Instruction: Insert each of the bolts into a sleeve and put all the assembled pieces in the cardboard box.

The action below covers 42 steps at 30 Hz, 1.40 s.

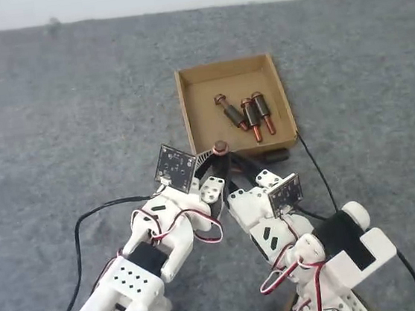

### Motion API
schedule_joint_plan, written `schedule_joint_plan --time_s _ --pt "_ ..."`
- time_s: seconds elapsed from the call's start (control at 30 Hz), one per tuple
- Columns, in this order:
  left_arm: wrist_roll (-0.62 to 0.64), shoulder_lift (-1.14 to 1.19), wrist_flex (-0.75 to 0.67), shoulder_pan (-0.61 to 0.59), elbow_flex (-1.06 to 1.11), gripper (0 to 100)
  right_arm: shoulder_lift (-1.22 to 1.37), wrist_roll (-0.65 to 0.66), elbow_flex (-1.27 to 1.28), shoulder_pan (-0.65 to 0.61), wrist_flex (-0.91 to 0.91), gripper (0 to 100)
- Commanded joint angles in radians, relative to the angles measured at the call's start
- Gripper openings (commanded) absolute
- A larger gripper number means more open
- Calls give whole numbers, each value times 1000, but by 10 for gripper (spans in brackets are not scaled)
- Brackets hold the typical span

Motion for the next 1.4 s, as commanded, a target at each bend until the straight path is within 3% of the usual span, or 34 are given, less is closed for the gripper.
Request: schedule_joint_plan --time_s 0.0,0.47,0.63,1.0,1.1,1.37 --pt "17 -3 -2 -3 5 148 -10 14 18 2 -27 6" --pt "17 -6 -3 3 2 149 -10 14 18 2 -27 6" --pt "72 -129 9 -3 10 151 -10 14 18 2 -27 6" --pt "92 -698 460 -5 18 148 -10 14 18 28 -27 6" --pt "91 -824 546 -72 19 148 -10 14 18 28 -27 6" --pt "95 -809 555 -371 27 148 -10 15 18 30 -27 6"
